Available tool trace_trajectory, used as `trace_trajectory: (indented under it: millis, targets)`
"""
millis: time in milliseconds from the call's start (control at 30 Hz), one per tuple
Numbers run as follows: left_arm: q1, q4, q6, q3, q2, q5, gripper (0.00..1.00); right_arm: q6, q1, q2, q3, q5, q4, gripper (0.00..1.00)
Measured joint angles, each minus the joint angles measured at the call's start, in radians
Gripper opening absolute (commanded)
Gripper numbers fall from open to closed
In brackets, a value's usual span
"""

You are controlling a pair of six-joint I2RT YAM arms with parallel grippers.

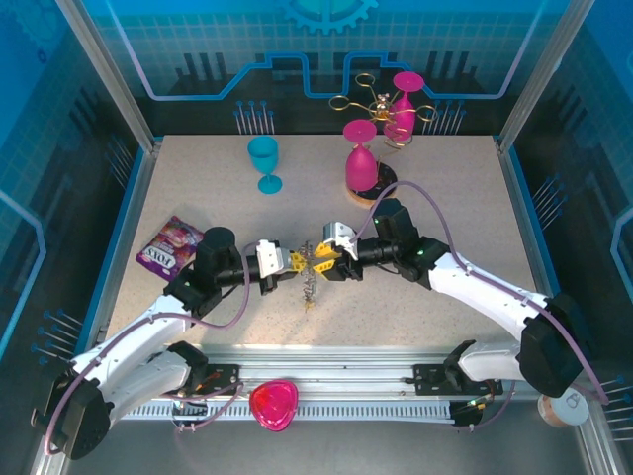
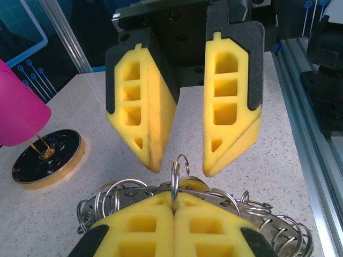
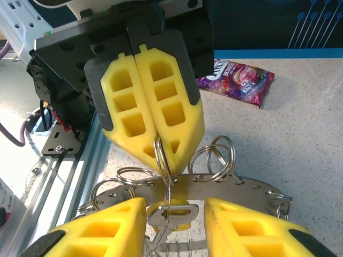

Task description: Put the keys on the keyring

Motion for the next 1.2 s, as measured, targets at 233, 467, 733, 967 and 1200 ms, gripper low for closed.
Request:
trace_trajectory:
  millis: [233, 467, 733, 967, 1200]
  targets:
    - [0.000, 0.006, 0.000, -0.005, 0.001, 0.014, 0.00, 0.006, -0.001, -0.006, -0.010, 0.025, 0.029, 0.40]
    - [0.000, 0.007, 0.000, -0.006, 0.003, 0.022, 0.00, -0.001, -0.002, -0.023, -0.027, 0.031, 0.066, 0.37]
    - [0.000, 0.028, 0.000, -0.006, 0.008, 0.022, 0.00, -0.005, 0.001, -0.021, -0.032, 0.011, 0.106, 0.32]
    - [0.000, 0.031, -0.001, -0.006, 0.013, 0.022, 0.00, -0.005, 0.005, -0.003, -0.032, -0.015, 0.121, 0.31]
    - [0.000, 0.054, -0.021, -0.010, 0.022, 0.022, 0.00, -0.019, 0.014, 0.008, -0.031, -0.015, 0.121, 0.22]
